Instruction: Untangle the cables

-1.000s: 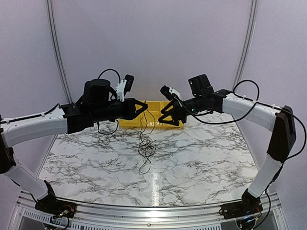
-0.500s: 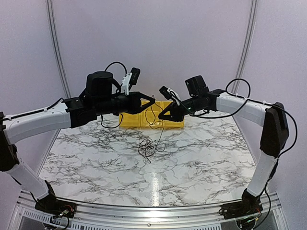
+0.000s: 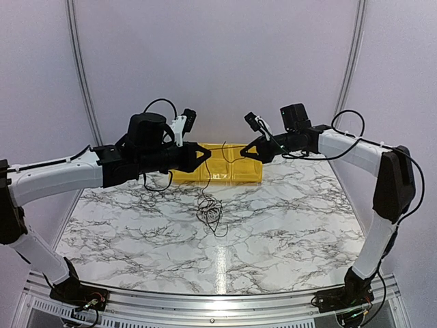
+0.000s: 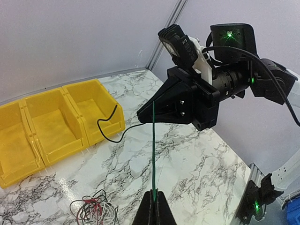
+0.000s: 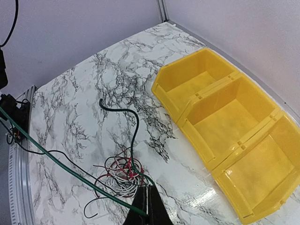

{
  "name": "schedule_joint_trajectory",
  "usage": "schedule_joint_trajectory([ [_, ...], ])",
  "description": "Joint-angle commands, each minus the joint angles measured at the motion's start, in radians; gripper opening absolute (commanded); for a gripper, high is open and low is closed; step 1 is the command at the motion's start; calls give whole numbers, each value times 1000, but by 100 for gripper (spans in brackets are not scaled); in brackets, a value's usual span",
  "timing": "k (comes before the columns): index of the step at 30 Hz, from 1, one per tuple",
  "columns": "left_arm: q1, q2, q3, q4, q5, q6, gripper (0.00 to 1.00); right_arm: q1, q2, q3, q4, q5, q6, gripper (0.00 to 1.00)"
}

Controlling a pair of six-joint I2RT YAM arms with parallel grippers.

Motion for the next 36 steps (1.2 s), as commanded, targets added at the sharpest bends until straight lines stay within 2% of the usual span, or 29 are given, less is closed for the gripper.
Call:
schedule_joint_trajectory([
  [1, 5, -56, 87, -13, -92, 78, 0, -101, 2, 6, -33, 143, -16, 13],
  [2, 11, -37, 121, -31, -108, 87, 0, -101, 2, 16, -46, 100, -38, 26],
  [4, 30, 7, 188, -54, -114, 92, 0, -101, -8, 25, -79, 30, -82, 44],
  [6, 53, 45, 246, -96, -107, 91, 0, -101, -36, 11, -98, 10, -126, 54],
  [7, 67, 64, 276, -106, -102, 90, 0, -101, -55, -5, -105, 10, -151, 56],
  [11, 136, 134, 390, -133, -40, 65, 0, -116, -162, -140, -86, 32, -236, 58],
  [19, 229, 252, 585, -184, -33, 126, 0, -215, -318, -440, 39, -95, -268, 60],
  [28, 282, 390, 732, -212, -149, 310, 0, -247, -278, -437, 46, -76, -282, 60],
  [36, 323, 505, 854, -211, -144, 380, 0, -247, -253, -441, 56, -88, -267, 59],
])
